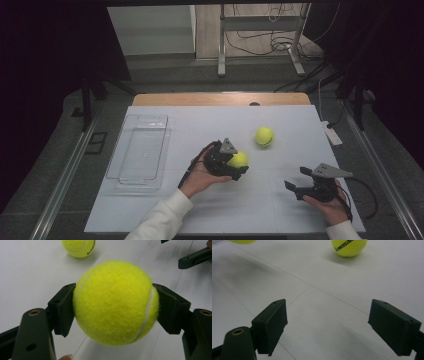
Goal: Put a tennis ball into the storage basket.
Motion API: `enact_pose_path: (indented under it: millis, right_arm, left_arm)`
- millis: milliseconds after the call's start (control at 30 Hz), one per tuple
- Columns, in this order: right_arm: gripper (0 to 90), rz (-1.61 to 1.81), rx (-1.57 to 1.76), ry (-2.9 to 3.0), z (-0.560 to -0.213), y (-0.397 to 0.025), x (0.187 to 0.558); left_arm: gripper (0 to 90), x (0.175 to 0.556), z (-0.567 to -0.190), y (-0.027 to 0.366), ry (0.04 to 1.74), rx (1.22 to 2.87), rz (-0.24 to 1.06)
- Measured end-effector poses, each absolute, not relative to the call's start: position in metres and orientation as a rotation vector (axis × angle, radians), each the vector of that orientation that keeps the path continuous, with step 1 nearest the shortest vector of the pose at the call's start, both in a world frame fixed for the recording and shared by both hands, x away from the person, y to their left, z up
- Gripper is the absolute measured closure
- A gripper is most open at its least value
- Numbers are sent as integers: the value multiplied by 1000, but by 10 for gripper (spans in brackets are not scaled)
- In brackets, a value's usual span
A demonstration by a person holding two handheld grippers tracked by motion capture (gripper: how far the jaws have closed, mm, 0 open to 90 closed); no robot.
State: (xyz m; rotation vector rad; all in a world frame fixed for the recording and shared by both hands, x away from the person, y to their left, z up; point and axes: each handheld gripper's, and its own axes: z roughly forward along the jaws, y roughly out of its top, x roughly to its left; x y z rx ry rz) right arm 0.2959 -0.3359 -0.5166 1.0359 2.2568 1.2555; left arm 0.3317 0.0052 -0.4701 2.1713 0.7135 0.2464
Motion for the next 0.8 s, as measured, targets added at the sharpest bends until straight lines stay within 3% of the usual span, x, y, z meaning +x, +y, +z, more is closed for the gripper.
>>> enact_pose_path:
  millis: [800]
  right_arm:
    - [159,1255,1038,2253,-516,-336,295]
  left_arm:
    - [264,329,-455,24,729,2076,260]
